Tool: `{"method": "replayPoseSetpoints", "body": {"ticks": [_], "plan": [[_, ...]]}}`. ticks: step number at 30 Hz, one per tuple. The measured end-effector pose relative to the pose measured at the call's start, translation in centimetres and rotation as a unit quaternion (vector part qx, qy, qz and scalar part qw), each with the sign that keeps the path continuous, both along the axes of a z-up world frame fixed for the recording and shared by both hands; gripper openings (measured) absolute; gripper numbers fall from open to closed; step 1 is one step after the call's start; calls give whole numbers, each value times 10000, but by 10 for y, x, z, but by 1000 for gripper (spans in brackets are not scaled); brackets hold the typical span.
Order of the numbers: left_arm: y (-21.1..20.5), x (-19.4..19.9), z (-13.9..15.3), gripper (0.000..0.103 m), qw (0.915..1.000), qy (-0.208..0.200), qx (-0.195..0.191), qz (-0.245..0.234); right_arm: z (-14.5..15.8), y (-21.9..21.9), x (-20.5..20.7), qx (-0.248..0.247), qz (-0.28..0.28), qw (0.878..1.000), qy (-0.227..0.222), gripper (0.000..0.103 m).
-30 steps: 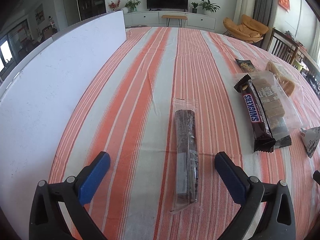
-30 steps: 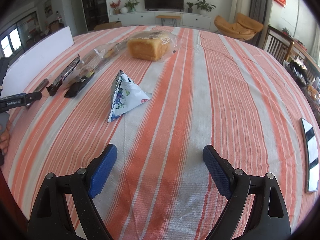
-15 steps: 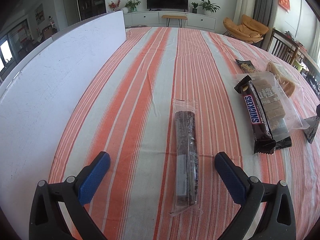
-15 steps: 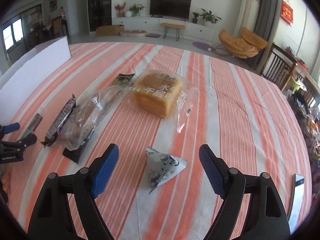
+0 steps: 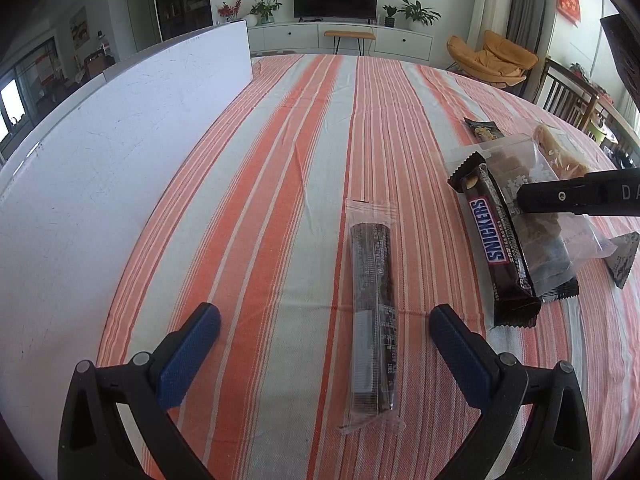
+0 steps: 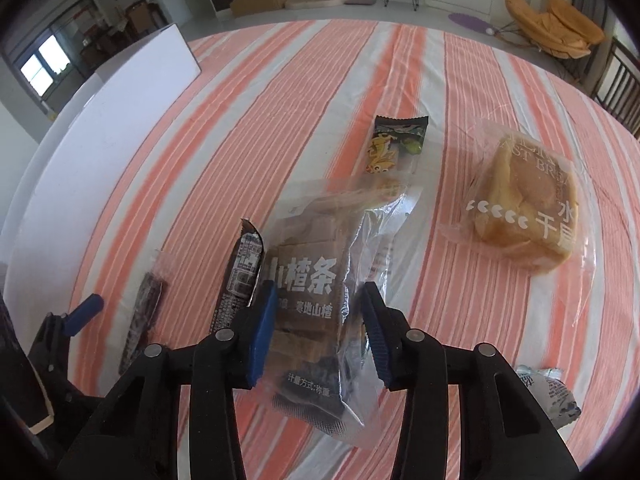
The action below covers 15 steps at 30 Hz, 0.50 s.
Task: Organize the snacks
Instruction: 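Grasp the clear bag of hawthorn strips with the right tool and lift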
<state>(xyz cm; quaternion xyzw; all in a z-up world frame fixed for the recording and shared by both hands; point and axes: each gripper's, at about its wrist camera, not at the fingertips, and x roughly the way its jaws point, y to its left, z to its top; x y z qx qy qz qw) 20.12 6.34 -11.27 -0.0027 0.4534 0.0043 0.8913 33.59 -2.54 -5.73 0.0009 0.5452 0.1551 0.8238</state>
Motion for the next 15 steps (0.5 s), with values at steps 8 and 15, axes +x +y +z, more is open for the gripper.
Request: {"method": "replayPoseSetpoints", "body": {"ticks": [8,15], "plan": [[0,0,0,103,10000,-1,-2,-1,16,4,-51,9,721,9974,-9,24],[0,0,0,103,10000,0,1,-1,12,-40,-85,-212,92,9995,224,50]]}}
